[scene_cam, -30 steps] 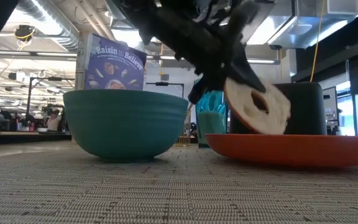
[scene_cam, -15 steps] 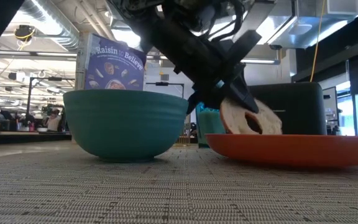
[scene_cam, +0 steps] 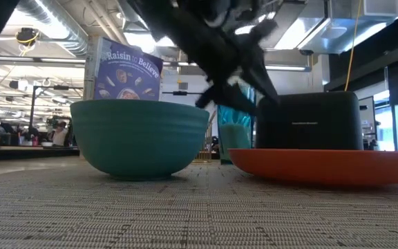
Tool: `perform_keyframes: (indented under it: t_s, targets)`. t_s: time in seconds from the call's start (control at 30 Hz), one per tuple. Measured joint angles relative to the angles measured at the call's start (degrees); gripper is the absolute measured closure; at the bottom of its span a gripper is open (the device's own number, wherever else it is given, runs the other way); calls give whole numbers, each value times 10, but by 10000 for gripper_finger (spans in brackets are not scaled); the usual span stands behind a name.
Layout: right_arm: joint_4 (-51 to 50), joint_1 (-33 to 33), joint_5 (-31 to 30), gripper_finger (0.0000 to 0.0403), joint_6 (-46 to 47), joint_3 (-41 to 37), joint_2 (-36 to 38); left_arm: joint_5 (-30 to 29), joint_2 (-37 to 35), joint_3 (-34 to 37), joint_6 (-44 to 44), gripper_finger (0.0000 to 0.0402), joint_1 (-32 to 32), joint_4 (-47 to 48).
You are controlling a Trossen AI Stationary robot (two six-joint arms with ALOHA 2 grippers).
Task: Arrange a breakfast setting
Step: Put the red apple on the orange plate
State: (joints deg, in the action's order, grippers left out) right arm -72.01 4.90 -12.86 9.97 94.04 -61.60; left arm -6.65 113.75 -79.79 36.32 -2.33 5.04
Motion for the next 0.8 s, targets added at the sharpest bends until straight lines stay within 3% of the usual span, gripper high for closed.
perform_keyframes:
  t_s: [0.23,0.43,0.57,0.67,0.8]
  targets:
    - [21,0,-25,244,-1,0,-16,-42,-144,0,4,216,-1,154]
    - [93,0,38,244,-15,0,-40,-119,-267,-1,36,216,-15,291]
    - [131,1,60,244,-30,0,-62,-149,-313,-1,75,216,-33,377]
    - [141,13,82,244,-34,0,-74,-129,-332,-1,143,216,-57,462]
    - [154,39,134,244,-35,0,-90,-46,-349,-1,263,216,-107,575]
